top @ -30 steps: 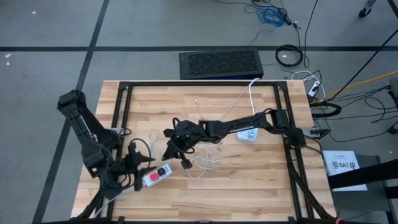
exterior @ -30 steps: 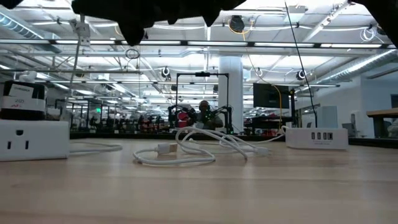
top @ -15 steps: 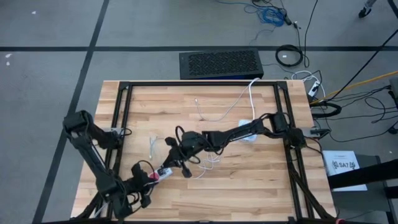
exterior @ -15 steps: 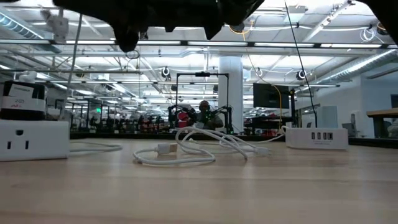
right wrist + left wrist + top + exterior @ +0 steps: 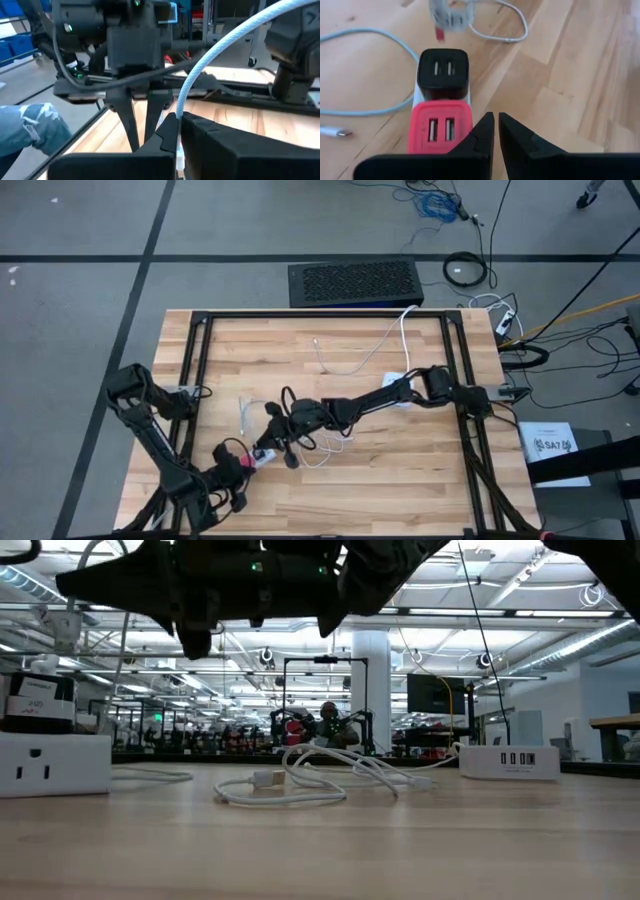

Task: Insert USB
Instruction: Insert the top left white charger cable into the pink adapter charger

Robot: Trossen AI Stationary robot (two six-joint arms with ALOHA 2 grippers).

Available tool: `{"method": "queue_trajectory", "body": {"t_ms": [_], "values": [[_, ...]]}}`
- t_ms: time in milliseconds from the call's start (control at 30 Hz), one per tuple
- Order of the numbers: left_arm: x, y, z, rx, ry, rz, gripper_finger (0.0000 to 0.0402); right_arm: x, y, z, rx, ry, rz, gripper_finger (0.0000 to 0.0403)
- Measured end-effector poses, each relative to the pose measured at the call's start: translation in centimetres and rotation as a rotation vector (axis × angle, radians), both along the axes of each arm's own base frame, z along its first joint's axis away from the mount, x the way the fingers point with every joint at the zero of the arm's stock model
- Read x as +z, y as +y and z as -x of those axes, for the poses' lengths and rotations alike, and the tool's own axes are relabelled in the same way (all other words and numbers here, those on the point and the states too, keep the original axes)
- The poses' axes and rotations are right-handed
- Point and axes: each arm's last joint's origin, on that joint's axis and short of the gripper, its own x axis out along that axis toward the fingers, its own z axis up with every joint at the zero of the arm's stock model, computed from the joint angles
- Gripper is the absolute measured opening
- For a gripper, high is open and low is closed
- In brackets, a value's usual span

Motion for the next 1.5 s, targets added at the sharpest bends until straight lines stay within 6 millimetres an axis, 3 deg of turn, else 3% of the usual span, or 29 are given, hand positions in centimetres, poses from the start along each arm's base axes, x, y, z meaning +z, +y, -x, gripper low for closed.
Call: {"method": "queue_trajectory", "body": {"t_ms": [300, 533, 733, 1133, 1333, 1500], "values": [[0.0, 0.2, -0.3, -0.001, -0.003, -0.024, 0.0033, -1.0, -0.1, -0.3, -0.007, 0.003, -0.031, 0.0000], [0.0, 0.2, -0.4, 0.001, -0.007, -0.024, 0.0033, -2.4, 0.2, -1.6, -0.005, 0.008, -0.054, 0.0000], [0.1, 0.2, -0.4, 0.000, -0.010, -0.019, 0.0033, -2.4, 0.4, -1.7, 0.000, 0.029, -0.039, 0.0000], [6.2, -1.9, -1.7, -0.057, -0.024, -0.057, 0.0033, -2.0, 0.1, -1.6, 0.037, 0.042, -0.051, 0.0000], [4.9, -2.1, 0.0, 0.043, 0.122, 0.075, 0.0020, -2.0, 0.1, -1.6, 0.041, 0.053, -0.039, 0.0000], [4.3, -2.7, 1.3, 0.102, 0.128, 0.094, 0.0006, -2.0, 0.0, -1.6, 0.043, 0.051, -0.026, 0.0000]]}}
